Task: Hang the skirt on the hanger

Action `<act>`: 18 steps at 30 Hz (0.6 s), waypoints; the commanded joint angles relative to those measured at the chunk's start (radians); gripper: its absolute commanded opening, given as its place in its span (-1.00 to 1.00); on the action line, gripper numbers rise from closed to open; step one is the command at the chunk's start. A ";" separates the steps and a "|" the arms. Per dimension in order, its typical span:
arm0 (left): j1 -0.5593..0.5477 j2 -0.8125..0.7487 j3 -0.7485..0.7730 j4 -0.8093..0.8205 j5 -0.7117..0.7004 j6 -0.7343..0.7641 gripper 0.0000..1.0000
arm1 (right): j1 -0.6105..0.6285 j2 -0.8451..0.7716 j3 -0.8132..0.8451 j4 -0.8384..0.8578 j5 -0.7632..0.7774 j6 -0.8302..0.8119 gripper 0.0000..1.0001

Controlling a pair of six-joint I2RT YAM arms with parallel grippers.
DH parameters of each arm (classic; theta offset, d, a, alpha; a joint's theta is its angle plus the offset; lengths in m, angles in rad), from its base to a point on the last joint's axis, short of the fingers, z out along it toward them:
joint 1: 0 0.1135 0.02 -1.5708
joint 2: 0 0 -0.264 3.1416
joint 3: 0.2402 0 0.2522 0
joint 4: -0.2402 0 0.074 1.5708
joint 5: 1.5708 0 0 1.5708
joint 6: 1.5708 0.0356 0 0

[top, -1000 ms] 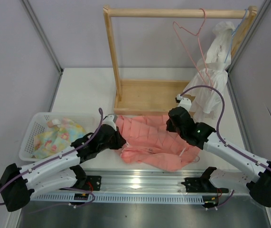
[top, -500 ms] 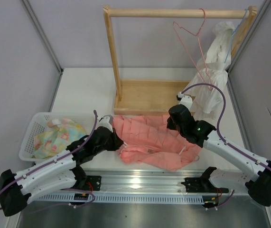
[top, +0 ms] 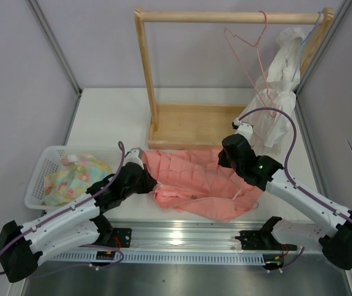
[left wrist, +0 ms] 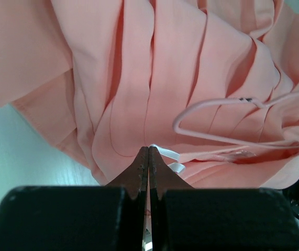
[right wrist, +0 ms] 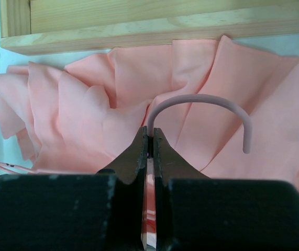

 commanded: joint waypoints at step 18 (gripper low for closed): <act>0.045 -0.007 0.111 0.003 -0.065 0.060 -1.00 | 0.001 0.000 -0.012 -0.002 -0.010 -0.019 -1.00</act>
